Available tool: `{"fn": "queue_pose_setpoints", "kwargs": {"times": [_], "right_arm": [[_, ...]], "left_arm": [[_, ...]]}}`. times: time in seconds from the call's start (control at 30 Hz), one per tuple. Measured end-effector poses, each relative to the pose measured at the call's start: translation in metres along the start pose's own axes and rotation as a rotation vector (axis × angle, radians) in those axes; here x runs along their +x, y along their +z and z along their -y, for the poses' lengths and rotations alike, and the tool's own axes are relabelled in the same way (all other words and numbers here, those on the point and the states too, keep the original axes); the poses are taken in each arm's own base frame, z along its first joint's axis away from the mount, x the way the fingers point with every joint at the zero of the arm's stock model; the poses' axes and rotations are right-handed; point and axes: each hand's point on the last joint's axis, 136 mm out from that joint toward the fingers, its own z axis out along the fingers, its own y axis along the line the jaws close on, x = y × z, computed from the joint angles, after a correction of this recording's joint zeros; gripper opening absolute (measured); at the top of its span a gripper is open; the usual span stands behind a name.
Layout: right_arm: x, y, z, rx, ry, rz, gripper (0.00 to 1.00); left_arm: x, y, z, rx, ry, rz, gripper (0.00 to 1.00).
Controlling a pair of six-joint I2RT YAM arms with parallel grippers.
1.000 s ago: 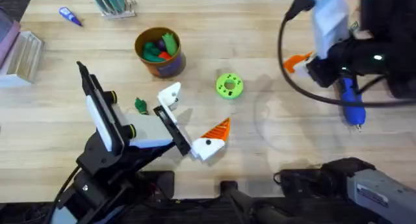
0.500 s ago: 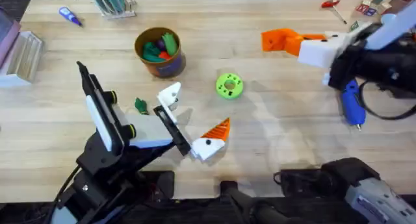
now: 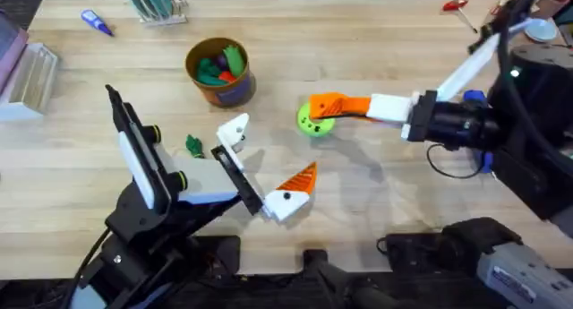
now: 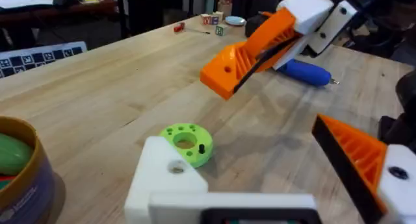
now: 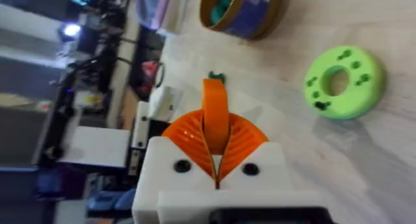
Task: Pick up the gripper from the table and insert it into the empty holder that is missing its gripper. Then pick up a screw, insert it into the mounting hole, and use the screwdriver to tighten it. Finally, clean up the table by picking up the vegetable and placing it into the bucket.
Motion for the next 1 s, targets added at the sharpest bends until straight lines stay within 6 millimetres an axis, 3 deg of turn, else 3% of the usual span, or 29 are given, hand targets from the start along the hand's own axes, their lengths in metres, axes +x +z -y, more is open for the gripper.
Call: {"fn": "queue_pose_setpoints", "kwargs": {"times": [0.2,0.53,0.67,0.83,1.0], "right_arm": [[0.006,0.021,-0.004,-0.130,0.142,-0.130,0.010],[0.037,0.060,-0.010,-0.272,0.348,-0.385,0.010],[0.041,0.069,-0.020,-0.311,0.360,-0.421,0.010],[0.051,0.076,-0.019,-0.295,0.433,-0.472,0.010],[0.048,0.084,-0.030,-0.309,0.424,-0.499,0.010]], "left_arm": [[0.000,0.000,0.000,0.000,0.000,0.000,0.986],[0.000,0.000,0.000,0.000,0.000,0.000,0.987],[0.000,0.000,0.000,0.000,0.000,0.000,0.987],[0.000,0.000,0.000,0.000,0.000,0.000,0.986],[0.000,0.000,0.000,0.000,0.000,0.000,0.986]]}}
